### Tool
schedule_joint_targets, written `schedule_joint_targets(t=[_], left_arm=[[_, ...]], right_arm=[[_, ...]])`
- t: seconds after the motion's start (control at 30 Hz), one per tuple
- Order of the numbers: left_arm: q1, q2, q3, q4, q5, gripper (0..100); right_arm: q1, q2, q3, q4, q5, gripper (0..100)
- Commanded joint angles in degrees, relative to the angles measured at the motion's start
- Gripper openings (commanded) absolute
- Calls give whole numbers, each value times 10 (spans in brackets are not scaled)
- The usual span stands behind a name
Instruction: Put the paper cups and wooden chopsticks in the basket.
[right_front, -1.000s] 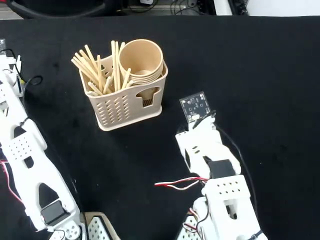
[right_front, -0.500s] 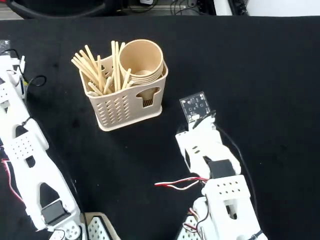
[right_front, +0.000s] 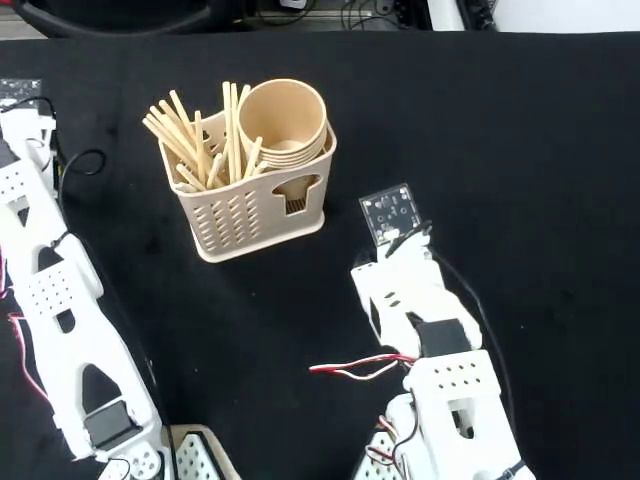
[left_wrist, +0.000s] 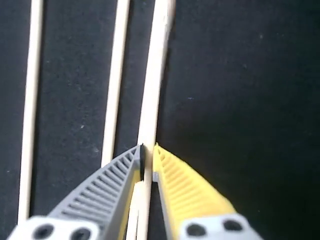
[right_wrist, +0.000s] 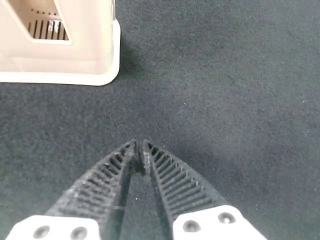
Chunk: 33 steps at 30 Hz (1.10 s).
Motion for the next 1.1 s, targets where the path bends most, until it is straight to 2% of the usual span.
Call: schedule_joint_targets(t=[0.0,0.07,0.23,0.5,0.6,0.73,0.87,1.0,1.07], left_arm=[[17,4,2,12,-2,41],[28,7,7,12,-2,44],[28,11,7,5,0,124],[27,11,25,4,-1,131],[28,11,36,6,-2,118],[28,9,30,9,-7,24],[26,4,28,23,-14,29],[30,4,-57,75,-4,29],[44,-19,-49,88,-4,29]], right_arm=[[2,-8,-7,-3,4,13],[2,-8,-7,-3,4,13],[2,-8,-7,-3,4,13],[3,-8,-7,-3,4,13],[3,-8,-7,-3,4,13],[3,-8,-7,-3,4,13],[3,-8,-7,-3,4,13],[3,-8,-7,-3,4,13],[2,-8,-7,-3,4,13]])
